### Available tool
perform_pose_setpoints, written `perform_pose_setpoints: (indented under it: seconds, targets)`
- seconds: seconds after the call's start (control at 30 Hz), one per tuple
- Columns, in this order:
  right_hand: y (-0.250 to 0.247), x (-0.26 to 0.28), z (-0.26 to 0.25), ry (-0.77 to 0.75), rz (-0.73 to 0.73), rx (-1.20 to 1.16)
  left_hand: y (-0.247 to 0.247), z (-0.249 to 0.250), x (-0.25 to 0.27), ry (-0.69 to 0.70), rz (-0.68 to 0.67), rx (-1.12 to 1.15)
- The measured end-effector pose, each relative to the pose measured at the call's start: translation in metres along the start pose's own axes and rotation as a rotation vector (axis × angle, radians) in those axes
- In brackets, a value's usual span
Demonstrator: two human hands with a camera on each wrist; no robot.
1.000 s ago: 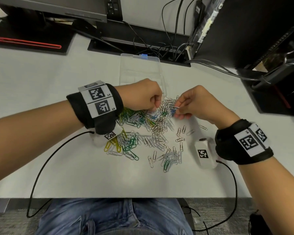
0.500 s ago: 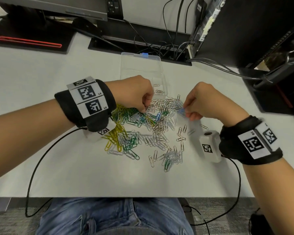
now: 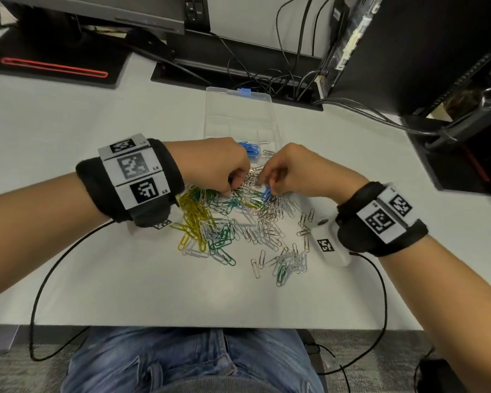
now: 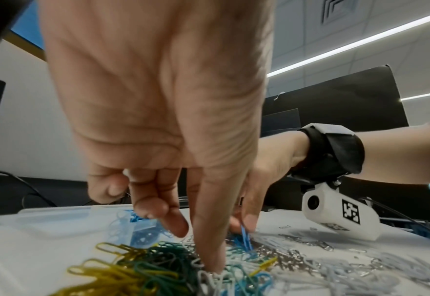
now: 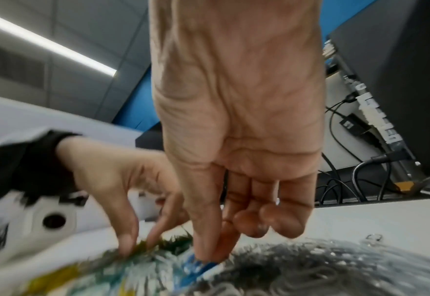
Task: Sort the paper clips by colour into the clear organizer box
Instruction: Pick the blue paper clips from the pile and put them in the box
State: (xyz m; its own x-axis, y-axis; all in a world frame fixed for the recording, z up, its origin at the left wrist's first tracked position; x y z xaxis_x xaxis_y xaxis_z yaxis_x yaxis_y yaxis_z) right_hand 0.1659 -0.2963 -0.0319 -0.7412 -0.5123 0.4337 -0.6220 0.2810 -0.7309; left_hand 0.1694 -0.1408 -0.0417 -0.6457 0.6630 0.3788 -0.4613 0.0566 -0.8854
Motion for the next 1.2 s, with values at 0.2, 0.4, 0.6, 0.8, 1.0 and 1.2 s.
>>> perform_pose_setpoints:
  seconds: [0.2, 0.4, 0.6, 0.8, 1.0, 1.2]
  targets:
    - [0.008, -0.007, -0.006, 0.024, -0.017, 0.175, 0.003, 0.009, 0.002, 0.050, -0.017, 0.007]
    - [0.012, -0.004, 0.000, 0.063, -0.024, 0.230, 0.008, 0.014, 0.001, 0.034, -0.039, -0.070]
    - [0.002, 0.000, 0.004, 0.038, 0.069, 0.160, 0.004, 0.006, 0.004, 0.008, -0.001, -0.030]
    - [-0.023, -0.005, 0.001, -0.032, 0.331, 0.034, 0.007, 0.011, 0.003, 0.026, -0.022, -0.067]
    - [-0.036, -0.033, -0.013, -0.079, 0.444, -0.042, 0.009, 0.013, 0.002, 0.043, -0.042, -0.066]
    - [-0.028, -0.063, -0.017, -0.038, 0.363, 0.041, 0.010, 0.008, 0.009, 0.119, 0.024, 0.068]
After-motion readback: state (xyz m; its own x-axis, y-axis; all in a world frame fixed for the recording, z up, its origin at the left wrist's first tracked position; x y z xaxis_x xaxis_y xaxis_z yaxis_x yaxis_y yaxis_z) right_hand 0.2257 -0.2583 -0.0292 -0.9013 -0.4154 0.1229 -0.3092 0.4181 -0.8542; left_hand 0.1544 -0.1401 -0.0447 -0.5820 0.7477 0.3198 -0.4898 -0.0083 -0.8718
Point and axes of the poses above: each hand's wrist, its own x-axis away from the middle knuckle, its own y-axis out of the palm, z = x × y, the point moved 3 cm from there along -x, towards the middle knuckle, and after that the axes turned 7 degrees about -z, right-handed, at the moved point
